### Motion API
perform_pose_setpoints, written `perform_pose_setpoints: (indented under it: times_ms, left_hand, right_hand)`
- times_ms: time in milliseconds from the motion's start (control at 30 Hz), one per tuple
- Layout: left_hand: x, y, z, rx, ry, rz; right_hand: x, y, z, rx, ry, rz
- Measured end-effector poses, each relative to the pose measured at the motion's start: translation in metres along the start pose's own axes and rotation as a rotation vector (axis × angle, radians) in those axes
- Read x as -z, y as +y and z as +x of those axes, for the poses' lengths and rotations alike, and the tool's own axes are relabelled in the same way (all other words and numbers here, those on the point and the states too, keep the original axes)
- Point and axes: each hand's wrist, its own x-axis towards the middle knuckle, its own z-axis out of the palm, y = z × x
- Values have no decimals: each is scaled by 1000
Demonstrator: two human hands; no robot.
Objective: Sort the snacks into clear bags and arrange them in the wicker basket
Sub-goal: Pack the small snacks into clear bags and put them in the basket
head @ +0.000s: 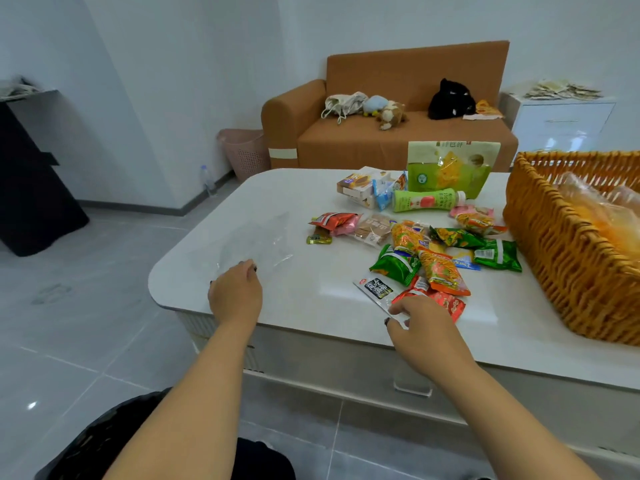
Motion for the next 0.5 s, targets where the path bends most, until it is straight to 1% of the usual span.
perform_pose_setpoints:
  times_ms: [67, 200, 267, 367, 467, 500]
  left_hand:
    - [14, 14, -2, 91, 59, -228]
    - [35, 35, -6, 216, 168, -529]
    - [44, 41, -10, 261, 195, -699]
    - [56, 47, -22, 209, 178, -872]
    - [66, 51, -30, 122, 140, -873]
    - [67, 52, -30, 112, 122, -892]
  right_hand:
    - [5, 0, 0, -8, -22, -2]
    - [12, -1, -5, -3, -57, -50]
    - [15, -2, -9, -8, -55, -54]
    - [17, 0, -16, -43, -61, -22]
    - [14, 1, -22, -73, -111, -6]
    - [11, 0, -23, -82, -134, 42]
